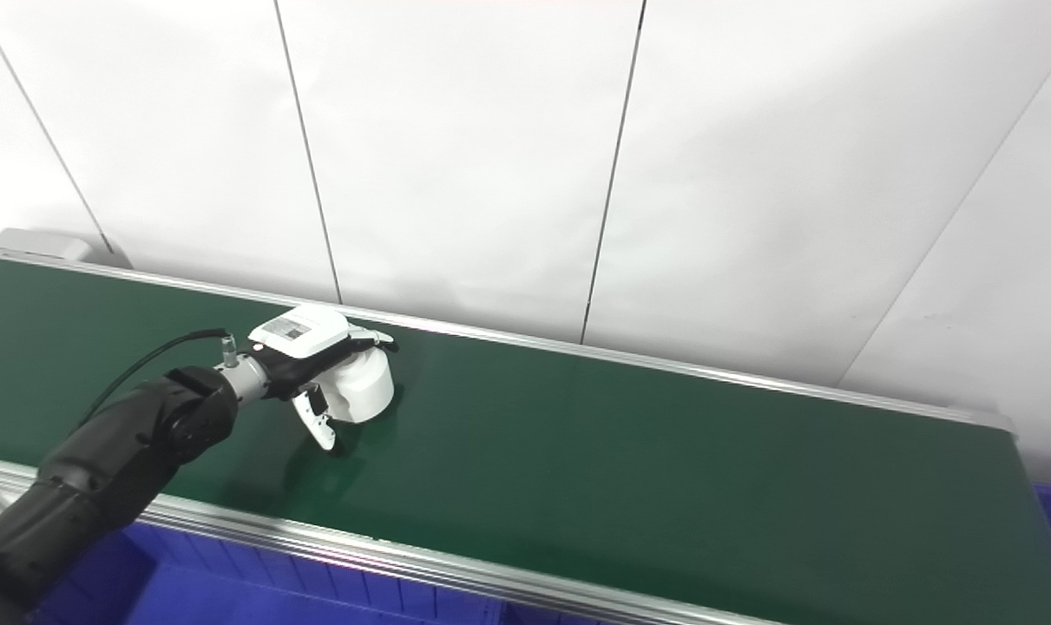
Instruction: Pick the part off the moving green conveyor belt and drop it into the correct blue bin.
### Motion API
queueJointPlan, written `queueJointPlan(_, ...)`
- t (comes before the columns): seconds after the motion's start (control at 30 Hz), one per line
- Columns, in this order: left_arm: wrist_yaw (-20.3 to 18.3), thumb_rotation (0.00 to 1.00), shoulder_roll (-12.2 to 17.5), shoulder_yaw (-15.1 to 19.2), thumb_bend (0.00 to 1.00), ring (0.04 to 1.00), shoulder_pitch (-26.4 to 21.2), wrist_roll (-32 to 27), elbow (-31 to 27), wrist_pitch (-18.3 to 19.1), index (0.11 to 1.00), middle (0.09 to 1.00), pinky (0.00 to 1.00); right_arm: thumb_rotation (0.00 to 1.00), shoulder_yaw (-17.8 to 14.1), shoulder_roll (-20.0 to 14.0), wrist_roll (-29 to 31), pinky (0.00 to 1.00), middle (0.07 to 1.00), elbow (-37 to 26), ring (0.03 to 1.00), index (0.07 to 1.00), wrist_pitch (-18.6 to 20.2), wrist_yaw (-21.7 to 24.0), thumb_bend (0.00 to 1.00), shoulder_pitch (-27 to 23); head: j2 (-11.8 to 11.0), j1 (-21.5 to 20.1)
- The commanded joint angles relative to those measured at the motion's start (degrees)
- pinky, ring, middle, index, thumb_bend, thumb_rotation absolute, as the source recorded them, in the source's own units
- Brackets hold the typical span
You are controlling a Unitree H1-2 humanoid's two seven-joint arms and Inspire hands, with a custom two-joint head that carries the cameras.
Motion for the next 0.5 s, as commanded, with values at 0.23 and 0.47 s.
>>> queueJointPlan(0.23,17.27,0.00,-1.07,-2.23,0.51,0.437,-4.32,3.77,3.36,-3.75,0.490,0.512,0.43,0.89,-0.15,0.74,-0.65,0.96,1.000,-2.57,0.982,1.000,-3.15,0.64,1.00,1.51,0.28,0.17)
queueJointPlan(0.47,16.37,0.00,-0.33,-1.97,0.50,0.414,-4.67,2.93,1.16,-4.92,0.495,0.523,0.41,0.89,-0.53,0.88,-0.69,0.97,1.000,-2.55,0.983,1.000,-3.15,1.34,1.00,1.56,0.53,0.17)
